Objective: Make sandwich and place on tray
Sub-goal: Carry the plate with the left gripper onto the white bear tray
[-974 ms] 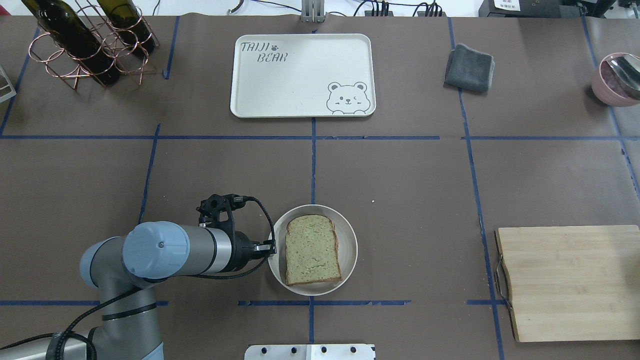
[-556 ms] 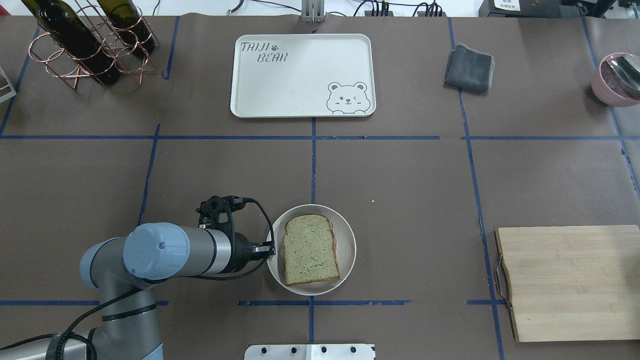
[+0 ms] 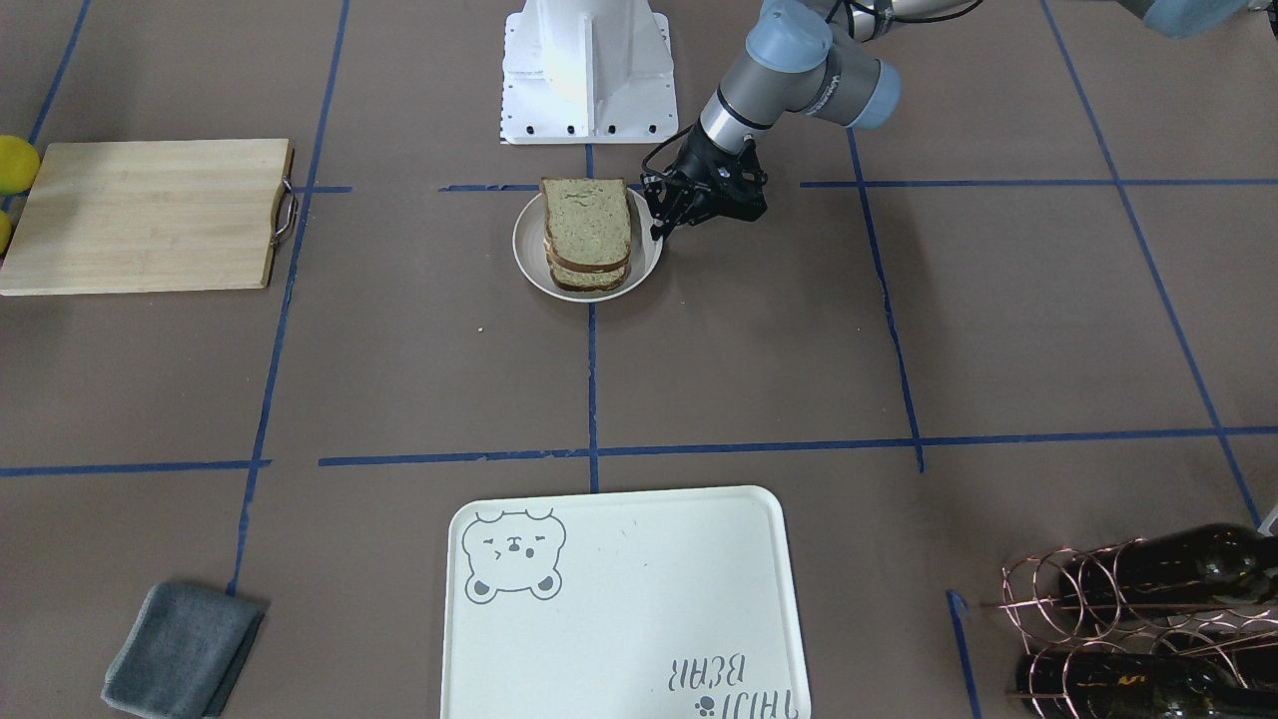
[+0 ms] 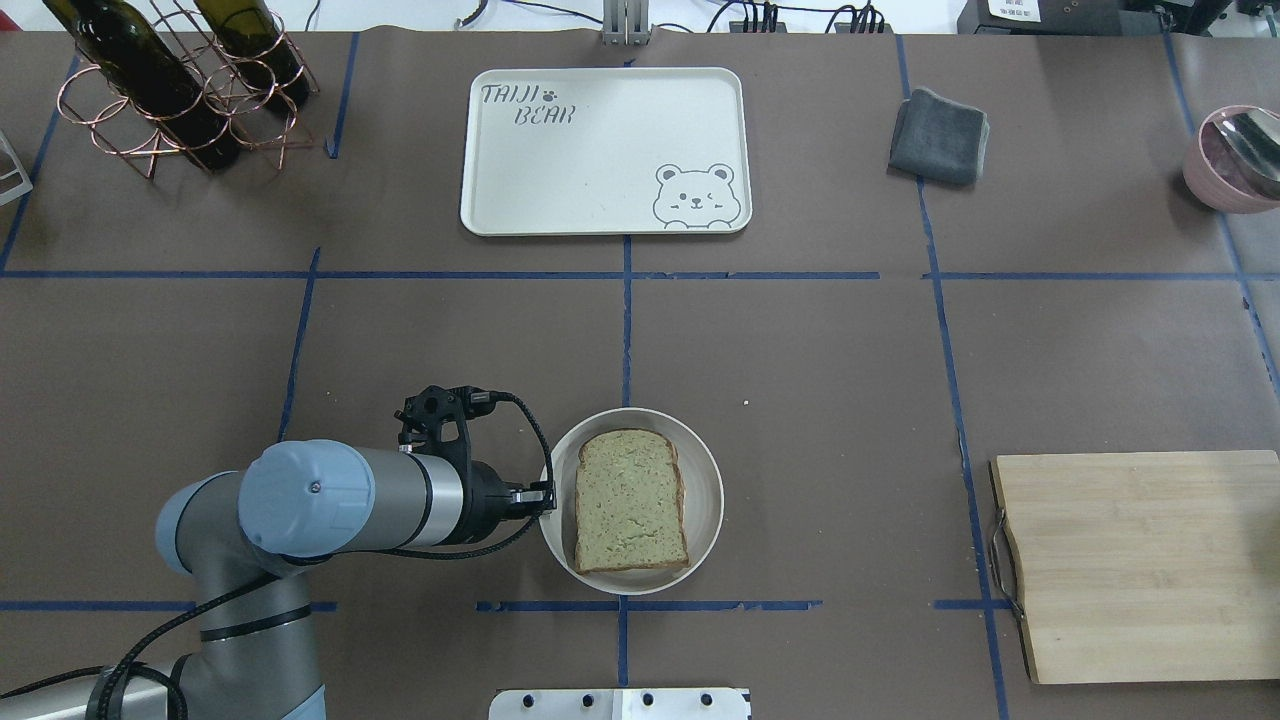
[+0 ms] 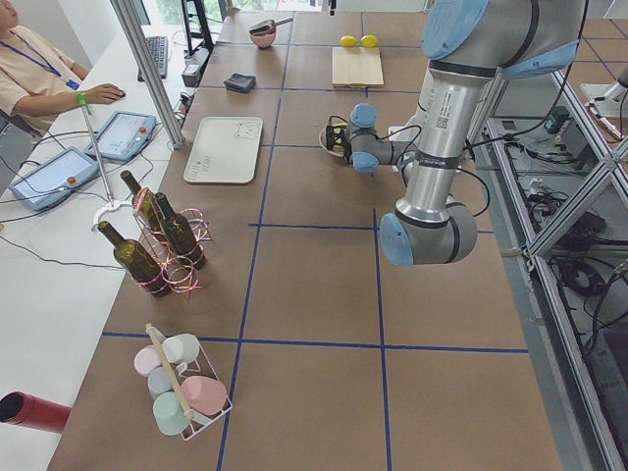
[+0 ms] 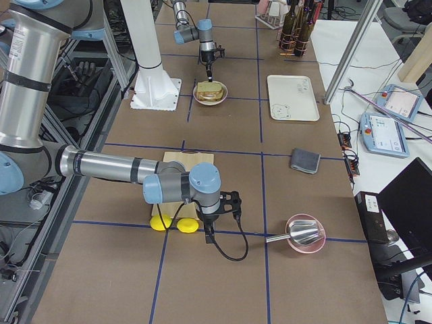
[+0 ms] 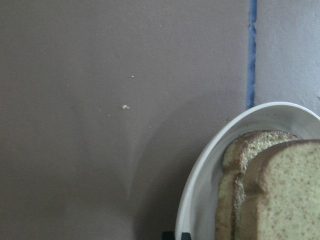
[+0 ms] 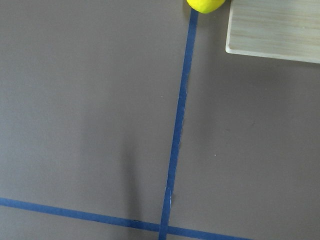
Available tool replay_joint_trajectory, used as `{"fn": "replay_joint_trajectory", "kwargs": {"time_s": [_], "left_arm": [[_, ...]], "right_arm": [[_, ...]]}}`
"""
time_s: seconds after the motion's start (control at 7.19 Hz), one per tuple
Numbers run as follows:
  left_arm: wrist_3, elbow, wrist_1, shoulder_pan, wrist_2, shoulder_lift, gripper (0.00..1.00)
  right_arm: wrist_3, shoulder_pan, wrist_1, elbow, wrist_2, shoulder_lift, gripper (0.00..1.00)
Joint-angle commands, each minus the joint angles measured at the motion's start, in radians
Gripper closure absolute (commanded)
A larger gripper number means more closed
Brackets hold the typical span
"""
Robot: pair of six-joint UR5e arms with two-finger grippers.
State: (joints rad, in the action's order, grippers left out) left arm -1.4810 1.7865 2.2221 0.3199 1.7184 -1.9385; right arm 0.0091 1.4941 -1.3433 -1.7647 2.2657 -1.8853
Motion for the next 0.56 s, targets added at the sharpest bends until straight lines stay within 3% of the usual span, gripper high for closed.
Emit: {"fn": "replay_joint_trajectory", "kwargs": {"time_s": [0.0, 0.14, 0.28, 0.42], "left_arm": [[0.076, -0.005, -0.005, 0.106, 0.095, -0.022, 1.0], [0.102, -0.033, -0.013, 0.182, 0.166, -0.057, 1.0], [0.161, -0.08, -0.071, 0.247, 0.177, -0.132, 1.0], [0.203, -0.192, -0.129, 0.313, 0.231, -0.255, 1.0]], "right_arm": [[0.0, 0.0, 0.0, 0.013, 0.0, -0.002, 0.0], [0.0, 0.0, 0.0, 0.013, 0.002, -0.002, 0.0], [0.0, 0.0, 0.0, 0.013, 0.002, -0.005, 0.0], [0.0, 0.0, 0.0, 0.017, 0.002, -0.005, 0.0]]}}
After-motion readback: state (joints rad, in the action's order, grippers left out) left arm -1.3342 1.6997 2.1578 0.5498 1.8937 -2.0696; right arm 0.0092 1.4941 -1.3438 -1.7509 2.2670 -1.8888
